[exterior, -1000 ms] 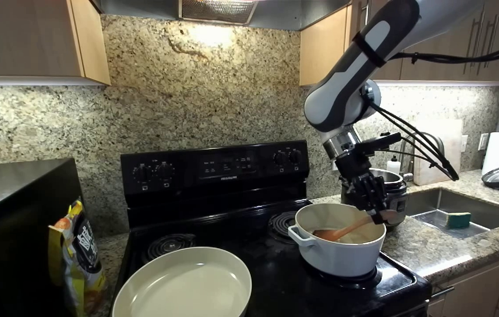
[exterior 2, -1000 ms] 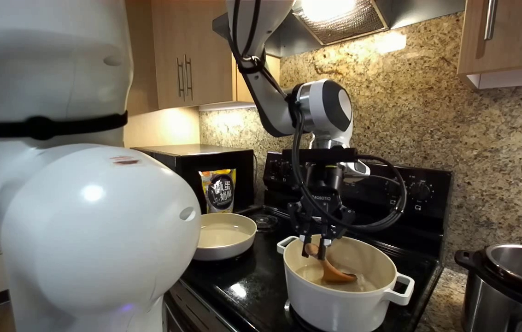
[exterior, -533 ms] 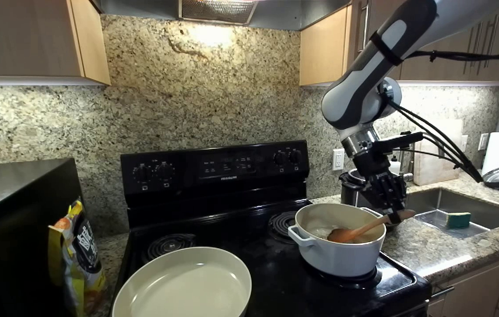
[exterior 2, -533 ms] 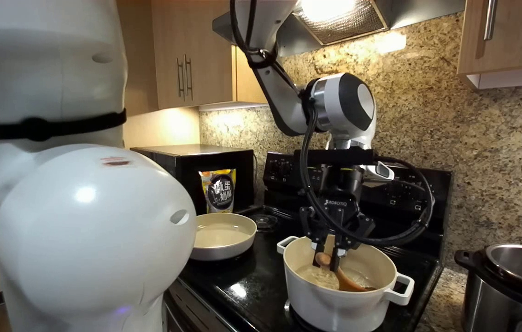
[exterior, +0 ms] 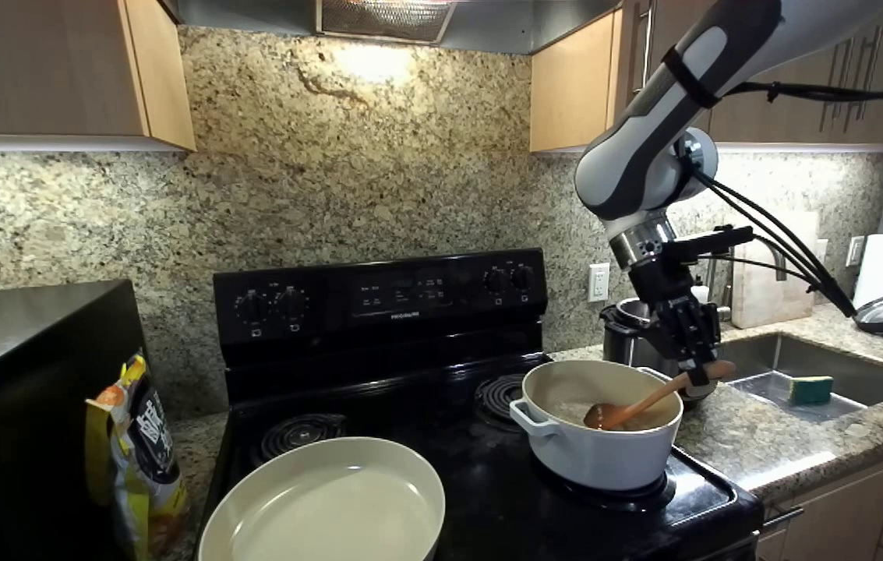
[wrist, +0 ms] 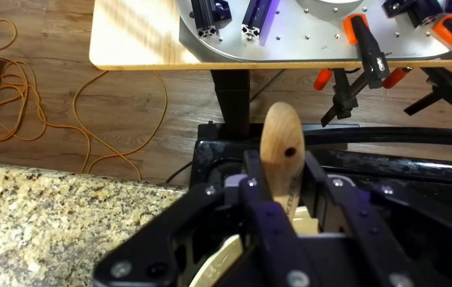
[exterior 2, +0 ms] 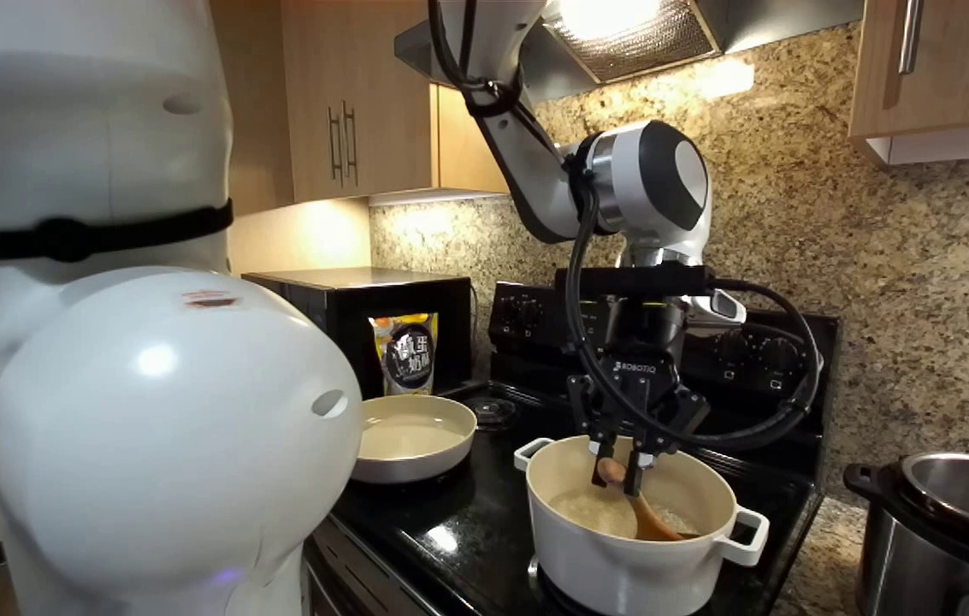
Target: Stir the pot on the stove with the wooden spoon
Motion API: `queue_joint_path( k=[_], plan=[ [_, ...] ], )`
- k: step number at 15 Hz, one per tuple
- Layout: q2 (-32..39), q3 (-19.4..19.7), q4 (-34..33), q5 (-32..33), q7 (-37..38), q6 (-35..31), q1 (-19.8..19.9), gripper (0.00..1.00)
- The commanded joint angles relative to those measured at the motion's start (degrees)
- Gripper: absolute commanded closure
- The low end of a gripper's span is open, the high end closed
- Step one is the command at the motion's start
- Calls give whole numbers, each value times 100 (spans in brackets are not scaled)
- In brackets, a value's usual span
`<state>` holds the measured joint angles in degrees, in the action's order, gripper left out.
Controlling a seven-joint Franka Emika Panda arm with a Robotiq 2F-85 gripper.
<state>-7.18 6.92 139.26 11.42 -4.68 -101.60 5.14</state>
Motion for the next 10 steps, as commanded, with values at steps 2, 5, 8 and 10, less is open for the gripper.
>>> queue_joint_path(
  k=[2,5,8,10],
  plan=[
    [288,-121,-234,-98,-58,-17,-63,93],
    [404,-196,-274,-108,-83,13,-132,93],
    [511,-303,-219,-189,-179,42,-221,93],
    [565,-386,-126,-256,-216,49,-300,93]
  ],
)
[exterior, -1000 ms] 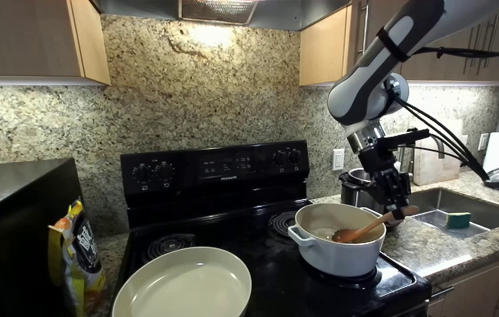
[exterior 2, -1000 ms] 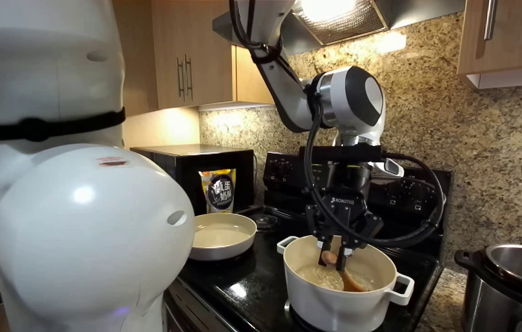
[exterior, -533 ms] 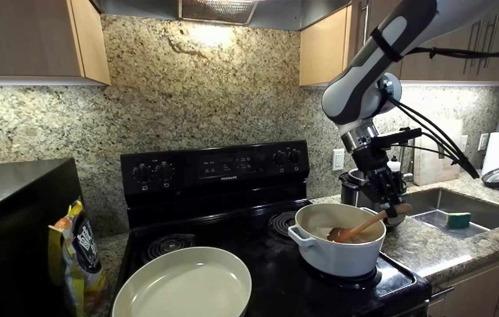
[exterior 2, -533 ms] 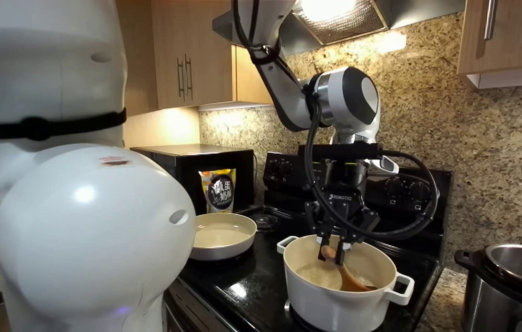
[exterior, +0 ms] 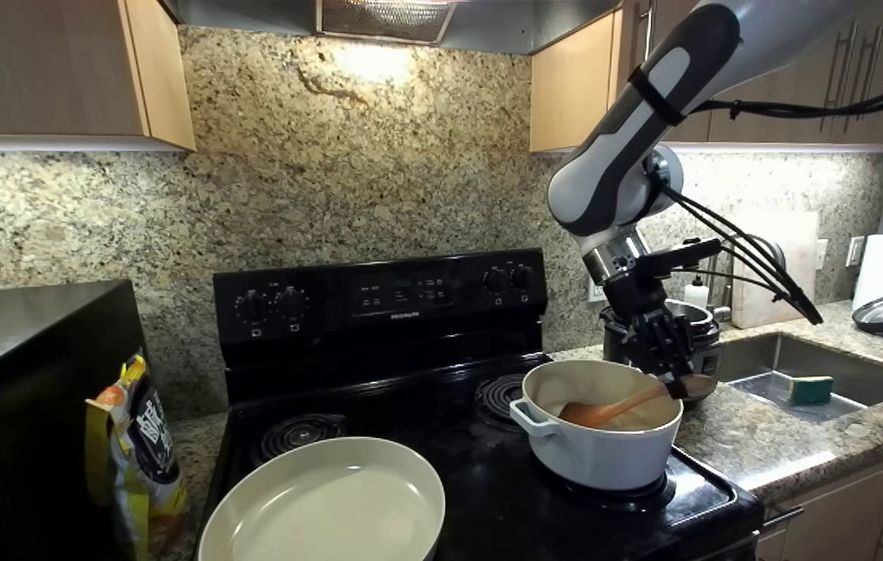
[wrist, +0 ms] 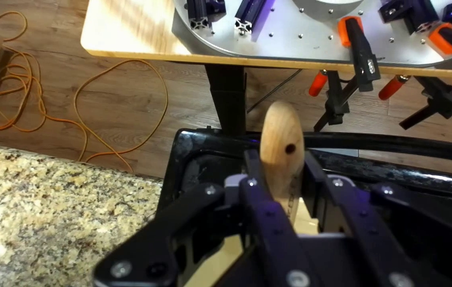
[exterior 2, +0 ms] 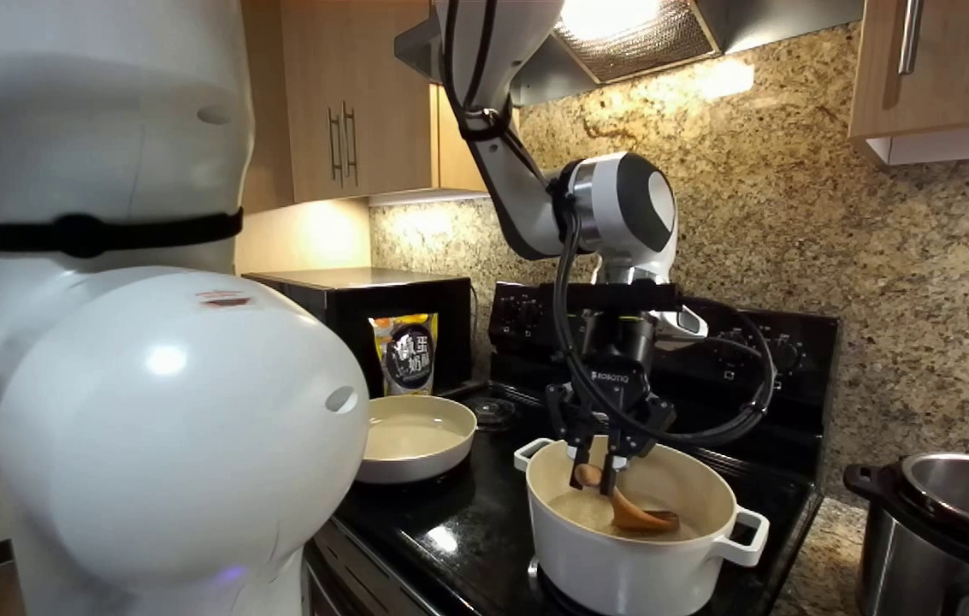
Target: Stir the pot on the stove with the wooden spoon
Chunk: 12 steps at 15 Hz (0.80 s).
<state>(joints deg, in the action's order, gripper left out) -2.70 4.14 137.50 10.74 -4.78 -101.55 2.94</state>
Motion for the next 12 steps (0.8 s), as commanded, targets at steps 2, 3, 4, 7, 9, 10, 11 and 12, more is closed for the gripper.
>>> queue_joint_path(
  k=[2,3,4,7,9,10,11,12],
  plan=[
    [152,-186,120,-271,-280,53,-151,93],
    [143,-216,168,-270,-267,62,-173,93],
    [141,-232,198,-266,-264,78,-182,93],
    [50,-199,295,-219,-212,177,-138,93],
    [-70,-141,350,-182,-175,275,-75,93],
    [-135,-97,374,-156,-150,308,-38,93],
    [-189,-34,372,-139,-137,353,10,93],
    [-239,22,364,-128,-144,393,52,93]
  ],
)
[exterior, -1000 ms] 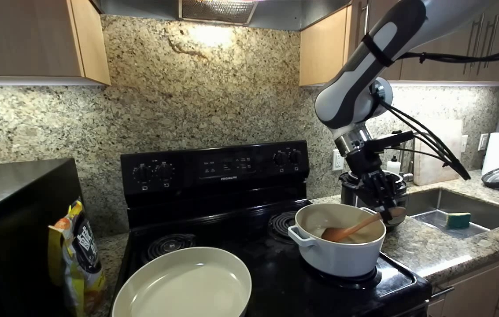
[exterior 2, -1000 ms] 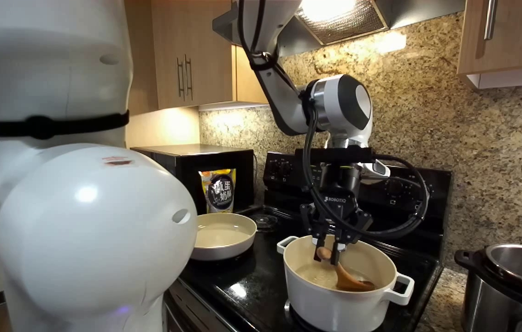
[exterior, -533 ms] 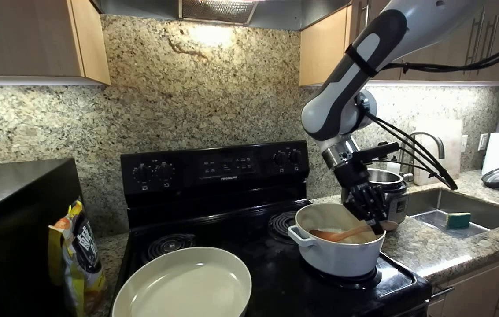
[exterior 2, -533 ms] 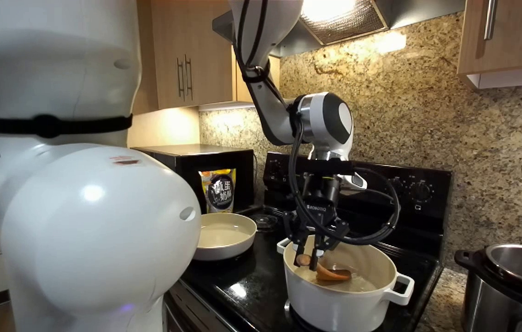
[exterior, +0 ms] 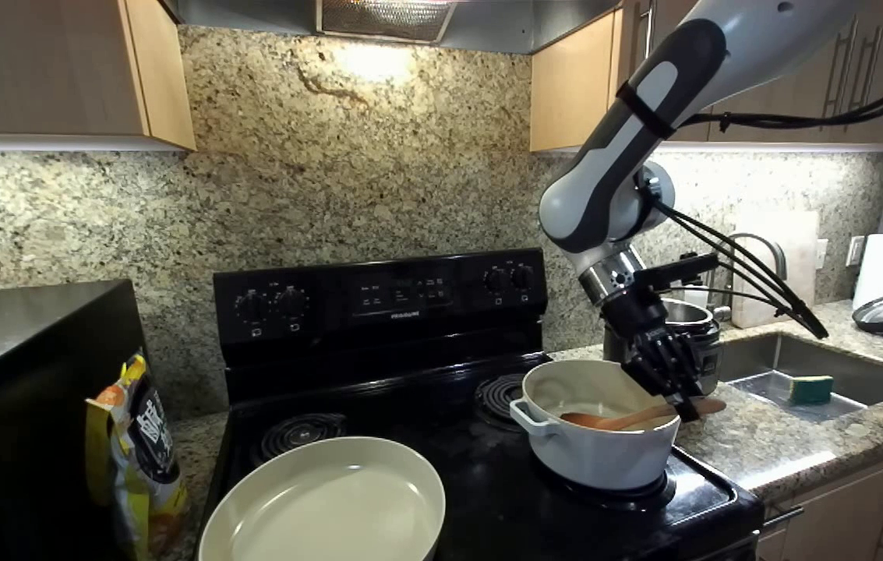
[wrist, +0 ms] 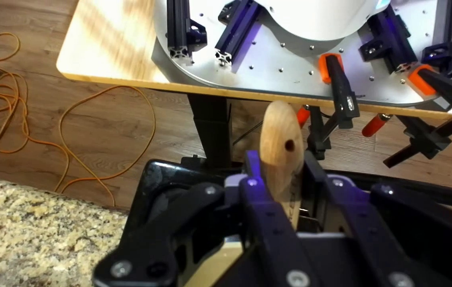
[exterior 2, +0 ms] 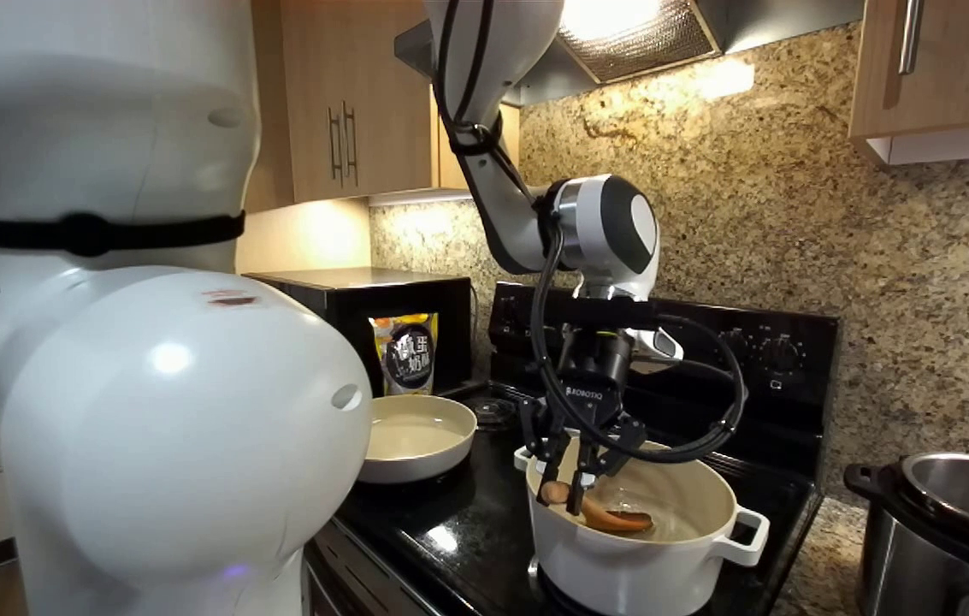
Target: Stir the pot on the stove with the wooden spoon
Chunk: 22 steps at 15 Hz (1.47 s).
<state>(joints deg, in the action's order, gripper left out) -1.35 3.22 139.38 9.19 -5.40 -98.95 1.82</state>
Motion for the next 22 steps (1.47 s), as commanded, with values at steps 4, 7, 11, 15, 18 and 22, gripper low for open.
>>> queue_joint_path(
  k=[4,7,11,15,18,22],
  plan=[
    [-496,318,42,107,-26,266,349,93],
    [-519,414,-54,60,-61,290,439,93],
    [-414,399,-211,41,-96,279,410,93],
    [-282,301,-409,48,-100,288,334,93],
    [-208,213,-503,56,-112,286,253,93],
    [-123,100,-481,24,-215,272,160,93]
  ],
)
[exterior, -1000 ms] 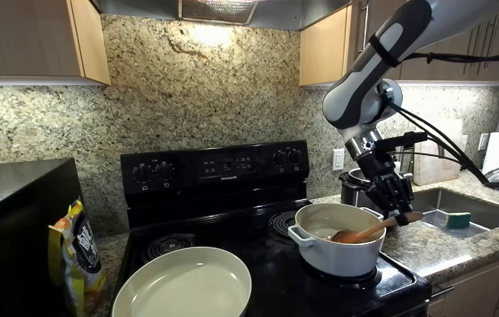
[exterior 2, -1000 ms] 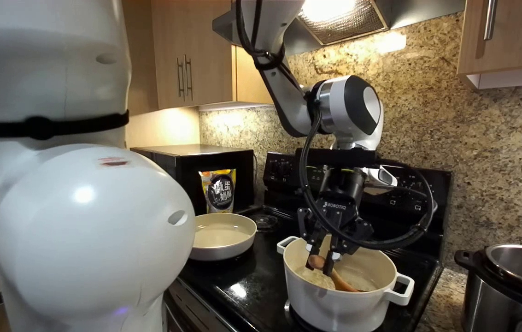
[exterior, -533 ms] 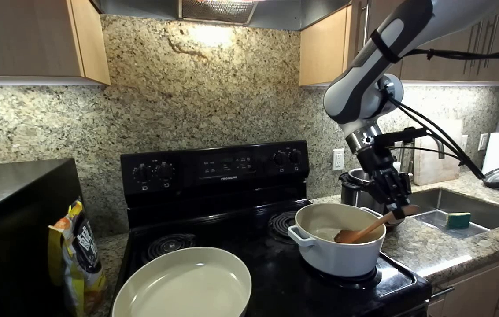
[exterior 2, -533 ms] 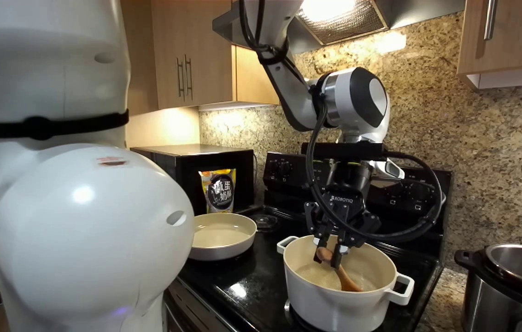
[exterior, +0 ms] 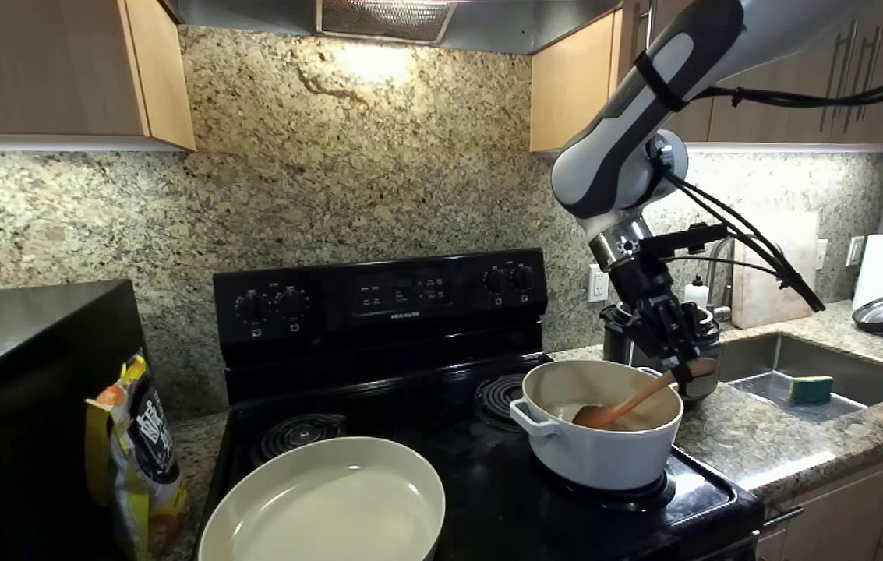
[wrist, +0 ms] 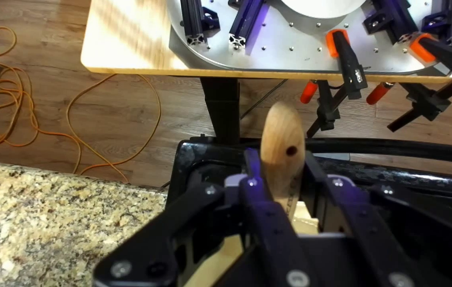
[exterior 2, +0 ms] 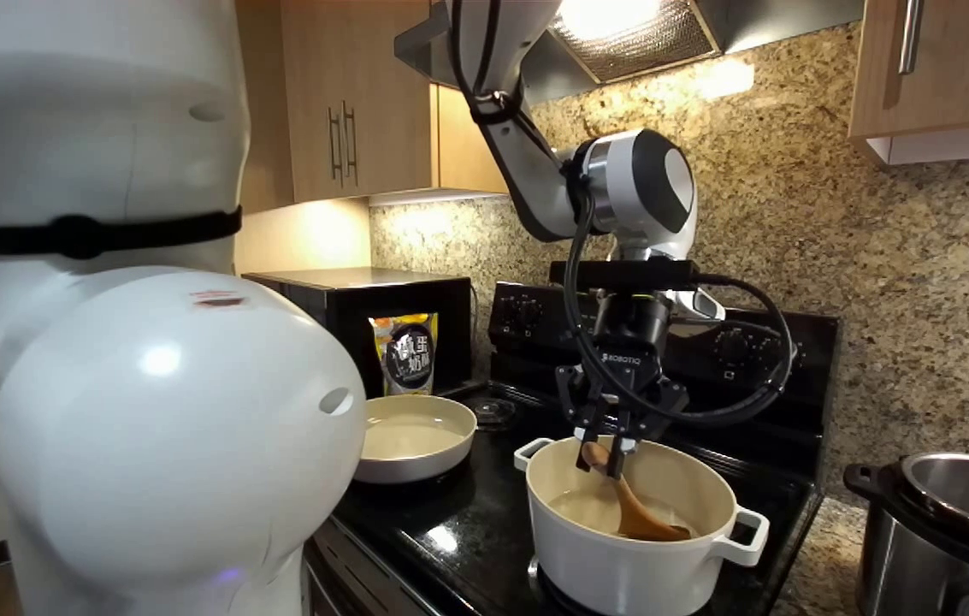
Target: Stir the pot on the stove with the wooden spoon
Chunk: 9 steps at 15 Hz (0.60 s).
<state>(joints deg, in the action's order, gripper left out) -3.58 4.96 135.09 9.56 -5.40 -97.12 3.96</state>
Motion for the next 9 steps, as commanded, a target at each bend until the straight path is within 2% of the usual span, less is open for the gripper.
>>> queue_joint_path(
  k=[1,9],
  plan=[
    [124,-95,-28,-22,-248,92,-81,93],
    [42,-106,142,69,-384,313,-66,93]
  ],
)
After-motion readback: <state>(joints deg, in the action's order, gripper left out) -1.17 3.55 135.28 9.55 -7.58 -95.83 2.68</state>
